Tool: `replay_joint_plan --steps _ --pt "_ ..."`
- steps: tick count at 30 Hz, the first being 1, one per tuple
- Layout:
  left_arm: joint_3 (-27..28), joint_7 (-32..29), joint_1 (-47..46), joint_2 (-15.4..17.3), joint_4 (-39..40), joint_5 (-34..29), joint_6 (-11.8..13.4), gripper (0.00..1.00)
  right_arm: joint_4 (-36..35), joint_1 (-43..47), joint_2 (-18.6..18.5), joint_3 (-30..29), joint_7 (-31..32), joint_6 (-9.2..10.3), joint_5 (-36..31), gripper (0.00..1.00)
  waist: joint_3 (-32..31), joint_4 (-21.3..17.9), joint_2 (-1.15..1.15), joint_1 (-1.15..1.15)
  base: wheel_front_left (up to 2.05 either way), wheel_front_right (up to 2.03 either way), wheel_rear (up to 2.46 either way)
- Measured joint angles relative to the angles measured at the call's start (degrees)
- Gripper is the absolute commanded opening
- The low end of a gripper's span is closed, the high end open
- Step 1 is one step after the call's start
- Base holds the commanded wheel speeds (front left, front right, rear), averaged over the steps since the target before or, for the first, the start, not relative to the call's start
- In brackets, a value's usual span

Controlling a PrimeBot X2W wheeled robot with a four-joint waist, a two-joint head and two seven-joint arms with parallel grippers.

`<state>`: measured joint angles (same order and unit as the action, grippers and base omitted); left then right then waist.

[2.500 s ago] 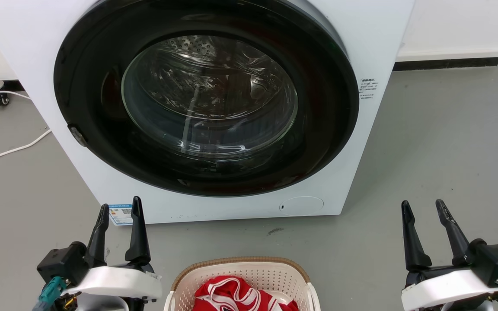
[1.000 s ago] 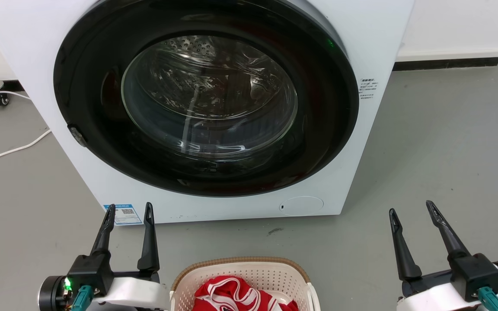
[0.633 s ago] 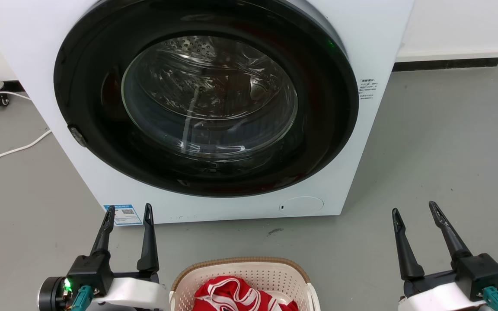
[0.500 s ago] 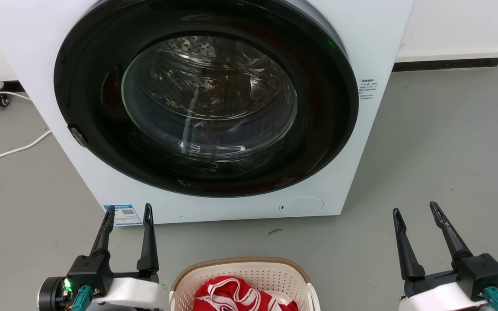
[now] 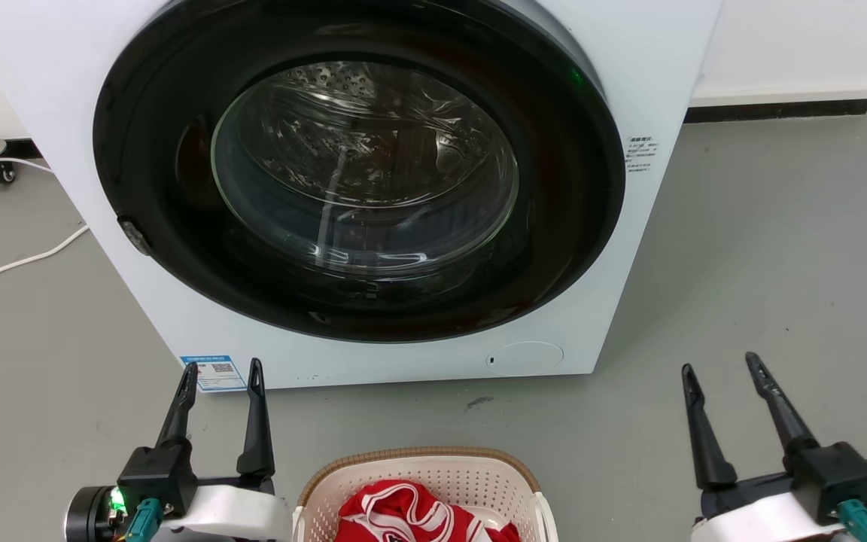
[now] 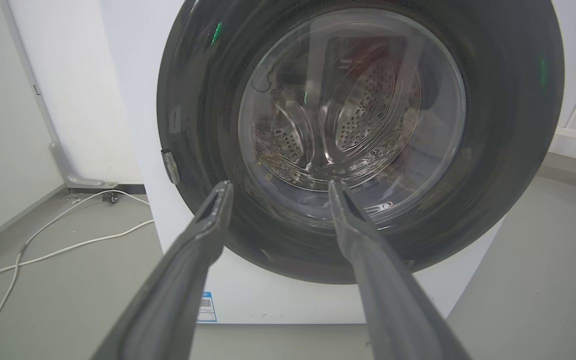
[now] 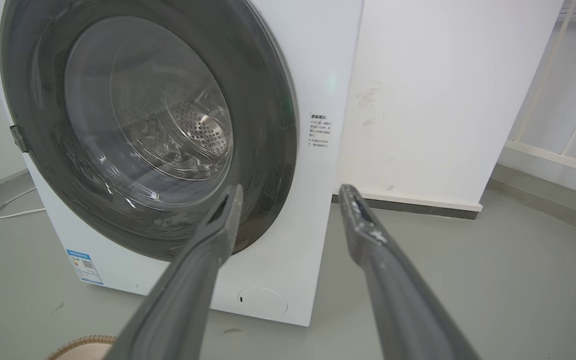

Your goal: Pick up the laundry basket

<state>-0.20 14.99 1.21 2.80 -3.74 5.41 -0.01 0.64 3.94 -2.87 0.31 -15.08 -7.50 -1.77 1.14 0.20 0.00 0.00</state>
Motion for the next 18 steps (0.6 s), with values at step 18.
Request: replay_joint_plan --steps 18 --pt "3.74 0.08 -5.84 0.03 -17.13 0.47 -3.54 1.00 17.44 -5.88 0.00 6.34 -0.01 -0.01 1.19 1.00 6.69 0.91 0.00 0.00 0.00 0.00 0.00"
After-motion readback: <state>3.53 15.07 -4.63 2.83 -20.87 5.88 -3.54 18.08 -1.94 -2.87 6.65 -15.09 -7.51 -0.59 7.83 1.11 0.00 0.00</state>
